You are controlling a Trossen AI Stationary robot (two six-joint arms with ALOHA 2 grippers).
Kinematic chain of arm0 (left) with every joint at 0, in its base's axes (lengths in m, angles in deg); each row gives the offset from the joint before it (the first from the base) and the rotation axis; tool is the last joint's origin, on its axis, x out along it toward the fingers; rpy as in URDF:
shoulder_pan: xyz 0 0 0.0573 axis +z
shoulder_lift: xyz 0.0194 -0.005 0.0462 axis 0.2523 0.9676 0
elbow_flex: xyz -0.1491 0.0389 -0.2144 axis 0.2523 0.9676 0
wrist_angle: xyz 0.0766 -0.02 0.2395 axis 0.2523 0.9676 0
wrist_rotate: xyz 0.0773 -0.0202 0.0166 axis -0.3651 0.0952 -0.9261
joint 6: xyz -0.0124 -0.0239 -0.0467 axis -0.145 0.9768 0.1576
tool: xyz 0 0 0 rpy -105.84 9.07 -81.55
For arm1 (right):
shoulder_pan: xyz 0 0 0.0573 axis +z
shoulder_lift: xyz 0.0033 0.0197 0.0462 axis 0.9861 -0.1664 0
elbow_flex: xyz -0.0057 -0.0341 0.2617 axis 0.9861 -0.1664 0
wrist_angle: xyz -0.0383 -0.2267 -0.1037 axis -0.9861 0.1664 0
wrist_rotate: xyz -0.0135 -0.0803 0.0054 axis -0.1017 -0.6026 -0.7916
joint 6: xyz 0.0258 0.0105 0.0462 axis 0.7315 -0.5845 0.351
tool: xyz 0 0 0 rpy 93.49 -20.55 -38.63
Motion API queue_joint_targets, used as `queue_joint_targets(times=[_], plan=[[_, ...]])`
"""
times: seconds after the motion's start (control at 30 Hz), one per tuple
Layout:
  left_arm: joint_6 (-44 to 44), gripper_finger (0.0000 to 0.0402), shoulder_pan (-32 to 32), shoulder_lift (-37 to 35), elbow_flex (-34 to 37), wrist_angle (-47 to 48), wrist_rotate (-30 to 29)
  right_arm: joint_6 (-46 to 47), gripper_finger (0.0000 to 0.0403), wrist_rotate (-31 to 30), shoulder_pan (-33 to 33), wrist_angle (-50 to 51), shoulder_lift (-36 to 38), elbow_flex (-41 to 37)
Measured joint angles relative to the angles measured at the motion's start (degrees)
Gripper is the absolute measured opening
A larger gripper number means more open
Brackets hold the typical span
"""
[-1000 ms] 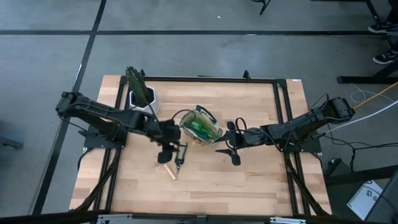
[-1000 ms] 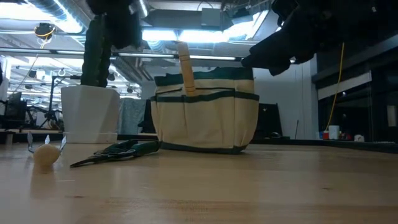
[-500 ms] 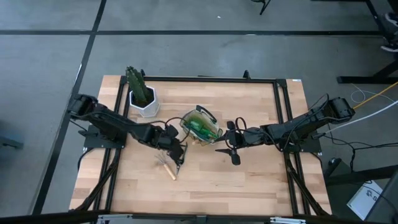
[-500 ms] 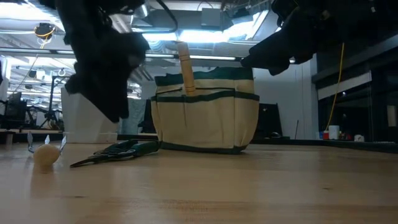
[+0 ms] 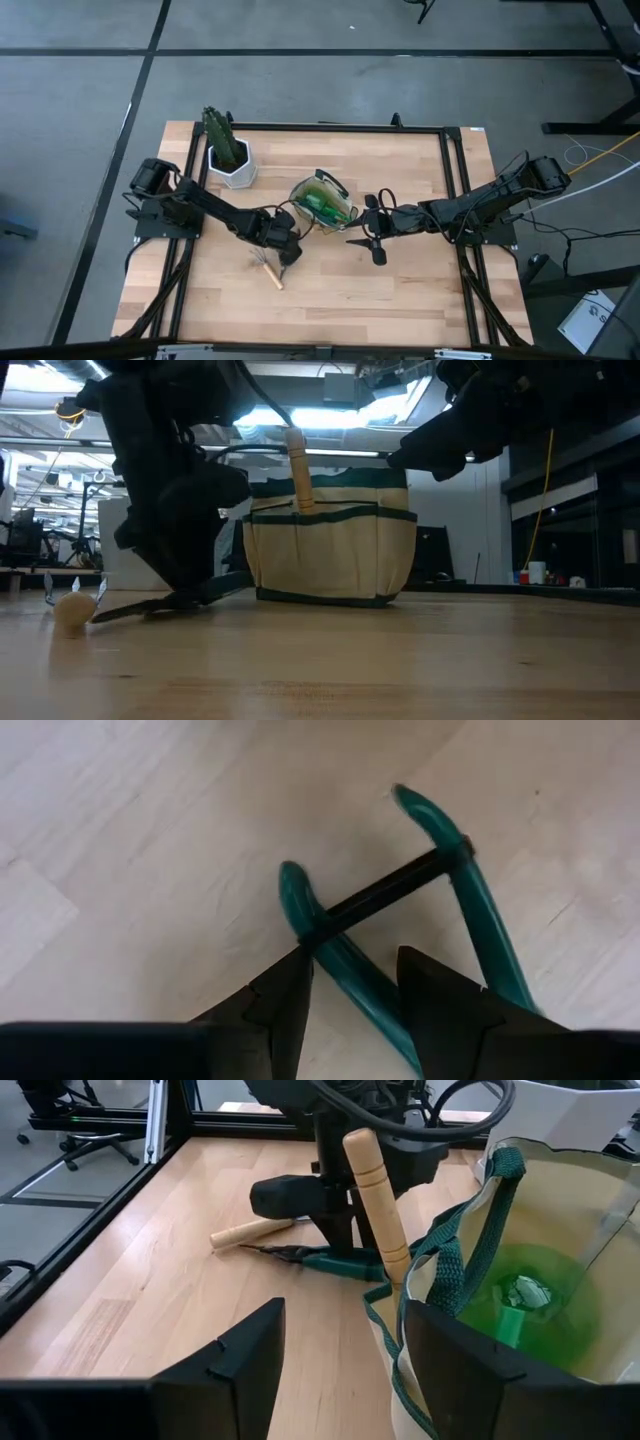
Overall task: Pick & Place Garden tools in Gardening bag
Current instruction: Put the fruit pruner into the gardening bag
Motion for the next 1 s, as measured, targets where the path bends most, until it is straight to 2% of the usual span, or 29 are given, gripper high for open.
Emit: queue_joint_targets(times=[0.2, 0.43, 0.6, 0.8, 1.0], plan=[[-4.77, 0.0120, 0.07, 0.03, 0.02, 0.46, 0.85, 0.02, 0.0206, 0.00, 0.00, 0.00, 0.00, 0.00], [-8.93, 0.0022, 0.11, -0.78, 0.19, 2.02, 0.93, 0.14, 0.0206, 0.00, 0.00, 0.00, 0.00, 0.00], [-10.94, 0.0021, -0.18, -4.05, 0.52, 4.22, -0.89, 0.20, 0.0207, -0.02, 0.00, 0.00, 0.00, 0.00], [-12.18, 0.0021, -2.00, -10.18, 0.39, 6.08, -7.95, 0.20, 0.0207, -0.02, 0.01, 0.26, 0.00, 0.00], [-13.06, 0.0021, -5.10, -16.41, 0.32, 5.89, -20.92, 0.20, 0.0207, -0.04, 0.01, 0.26, 0.00, 0.00]])
